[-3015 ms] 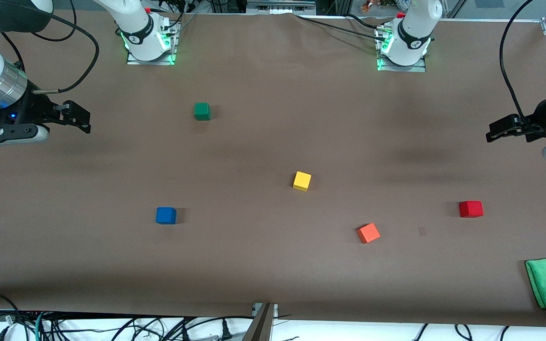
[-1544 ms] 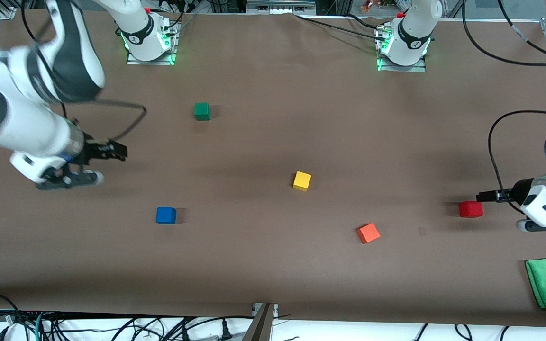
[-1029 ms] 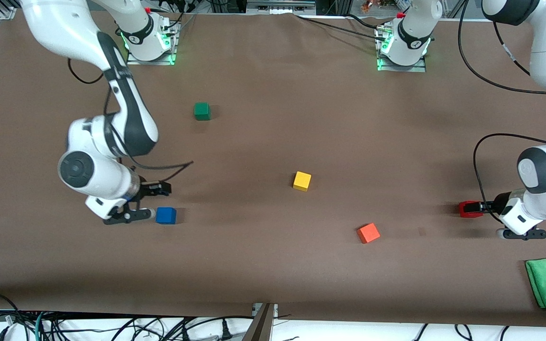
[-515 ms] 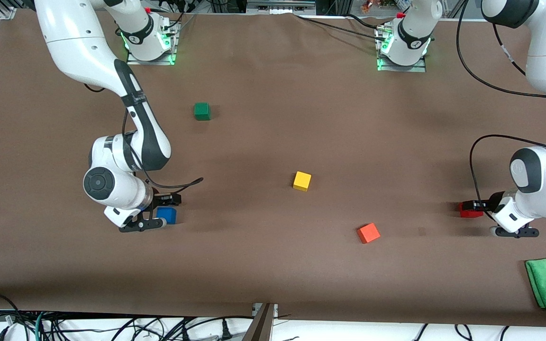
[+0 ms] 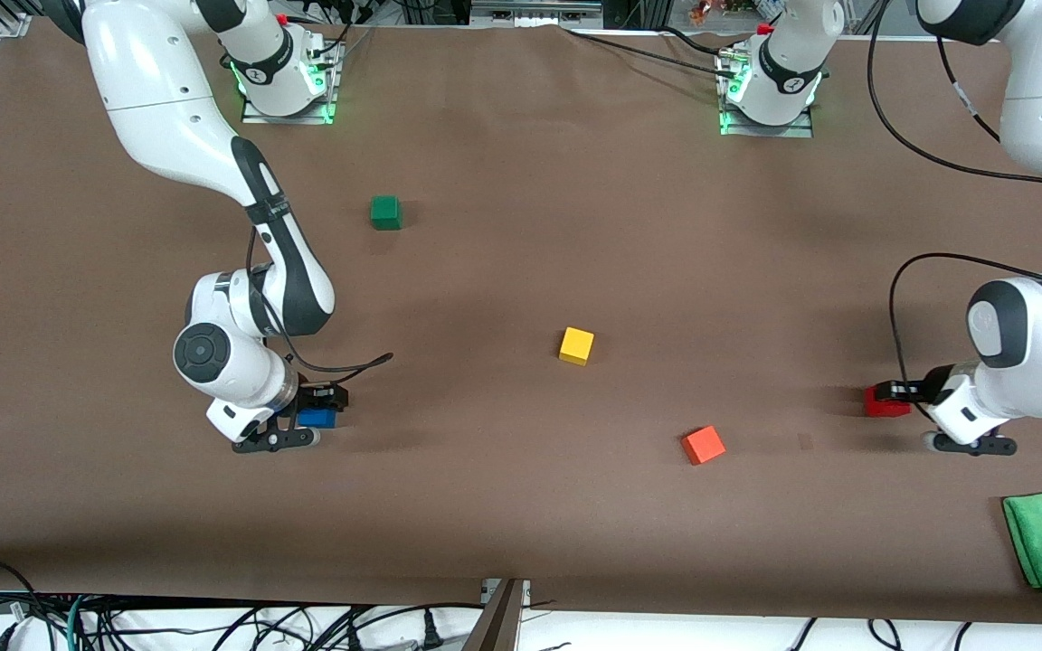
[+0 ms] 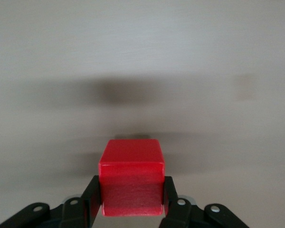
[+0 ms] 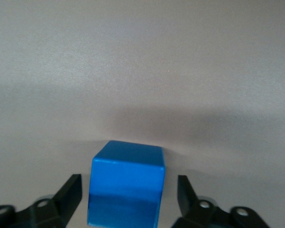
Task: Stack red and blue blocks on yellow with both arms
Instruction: 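Grasp the red cube with the left gripper while the right gripper grasps blue, then carry the red cube with the left gripper over the yellow cube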
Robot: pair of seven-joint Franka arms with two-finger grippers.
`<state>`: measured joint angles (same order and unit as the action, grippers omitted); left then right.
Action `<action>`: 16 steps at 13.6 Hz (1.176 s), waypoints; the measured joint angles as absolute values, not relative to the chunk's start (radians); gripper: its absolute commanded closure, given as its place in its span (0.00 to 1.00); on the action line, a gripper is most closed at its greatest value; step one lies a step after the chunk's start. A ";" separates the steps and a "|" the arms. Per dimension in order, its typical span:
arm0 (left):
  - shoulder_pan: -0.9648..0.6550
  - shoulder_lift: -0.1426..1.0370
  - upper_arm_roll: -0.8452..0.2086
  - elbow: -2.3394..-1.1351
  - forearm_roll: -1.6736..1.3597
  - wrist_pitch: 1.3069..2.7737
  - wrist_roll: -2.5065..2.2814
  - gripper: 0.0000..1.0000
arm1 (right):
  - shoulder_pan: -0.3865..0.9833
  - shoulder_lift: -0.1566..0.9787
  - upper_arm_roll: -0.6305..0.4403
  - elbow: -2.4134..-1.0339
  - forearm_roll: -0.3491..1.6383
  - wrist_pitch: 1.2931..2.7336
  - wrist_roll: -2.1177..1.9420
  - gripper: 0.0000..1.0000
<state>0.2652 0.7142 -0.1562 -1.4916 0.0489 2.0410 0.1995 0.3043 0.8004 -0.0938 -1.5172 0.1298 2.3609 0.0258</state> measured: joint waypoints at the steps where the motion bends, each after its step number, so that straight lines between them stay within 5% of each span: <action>1: 0.240 0.695 -0.195 -1.491 0.049 2.023 0.198 0.95 | 0.304 0.803 -0.094 -1.511 0.130 2.364 0.026 0.17; 2: 0.210 0.681 -0.232 -1.491 0.049 2.014 0.189 0.94 | 0.303 0.805 -0.094 -1.502 0.130 2.363 0.026 0.22; 7: 0.012 0.670 -0.340 -1.489 0.049 2.009 0.024 0.88 | 0.299 0.805 -0.095 -1.485 0.132 2.346 0.026 0.78; 16: -0.323 0.696 -0.329 -1.459 0.089 2.069 -0.250 0.87 | 0.299 0.724 -0.090 -1.316 0.161 1.994 0.039 0.81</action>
